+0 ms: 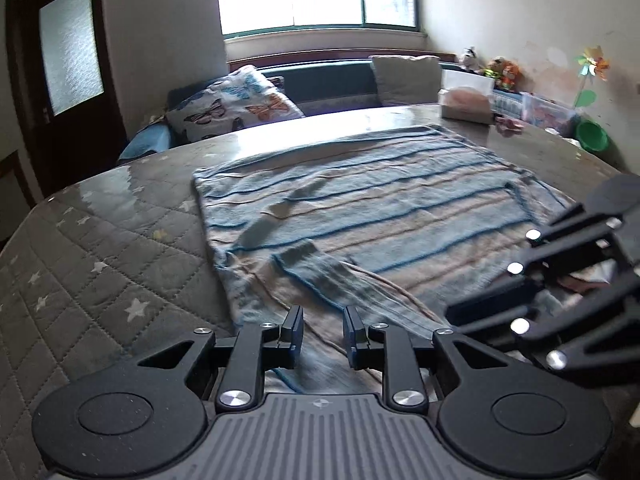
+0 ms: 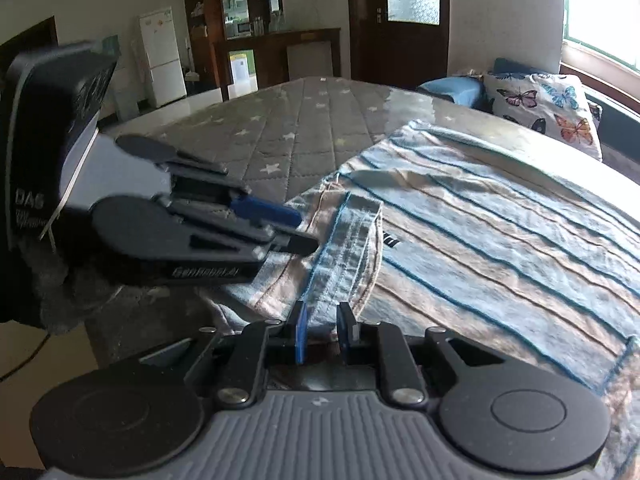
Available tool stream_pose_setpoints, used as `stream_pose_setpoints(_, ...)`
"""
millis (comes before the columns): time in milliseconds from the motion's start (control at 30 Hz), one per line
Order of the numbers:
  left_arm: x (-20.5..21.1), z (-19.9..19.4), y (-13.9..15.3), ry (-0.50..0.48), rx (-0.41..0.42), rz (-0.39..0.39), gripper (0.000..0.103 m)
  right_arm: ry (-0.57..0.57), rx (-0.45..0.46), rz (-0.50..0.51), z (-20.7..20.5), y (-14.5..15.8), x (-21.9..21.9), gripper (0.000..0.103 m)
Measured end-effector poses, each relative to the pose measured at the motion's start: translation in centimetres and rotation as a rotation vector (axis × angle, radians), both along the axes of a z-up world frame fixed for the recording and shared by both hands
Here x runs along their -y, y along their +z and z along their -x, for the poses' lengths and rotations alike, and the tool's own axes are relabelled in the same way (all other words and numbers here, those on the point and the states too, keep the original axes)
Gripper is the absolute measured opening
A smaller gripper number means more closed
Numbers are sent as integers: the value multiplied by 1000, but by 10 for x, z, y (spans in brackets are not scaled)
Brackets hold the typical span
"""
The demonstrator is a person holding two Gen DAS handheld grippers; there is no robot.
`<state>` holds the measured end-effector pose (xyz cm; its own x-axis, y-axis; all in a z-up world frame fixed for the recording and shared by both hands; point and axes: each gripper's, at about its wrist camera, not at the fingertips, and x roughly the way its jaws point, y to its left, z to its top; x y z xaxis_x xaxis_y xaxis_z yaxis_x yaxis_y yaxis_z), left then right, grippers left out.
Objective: Fold clothes
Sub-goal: 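Grasp the shirt side edge with the right gripper and fold it inward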
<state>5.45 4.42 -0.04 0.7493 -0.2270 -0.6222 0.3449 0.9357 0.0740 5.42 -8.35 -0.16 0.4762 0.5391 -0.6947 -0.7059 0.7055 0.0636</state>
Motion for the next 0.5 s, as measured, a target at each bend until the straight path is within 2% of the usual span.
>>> stream_pose_setpoints(233, 9, 21, -4, -46, 13, -47, 28, -33, 6, -9, 12, 2, 19, 16)
stream_pose_setpoints(500, 13, 44, 1, -99, 37, -94, 31, -208, 47, 2, 0, 7, 69, 17)
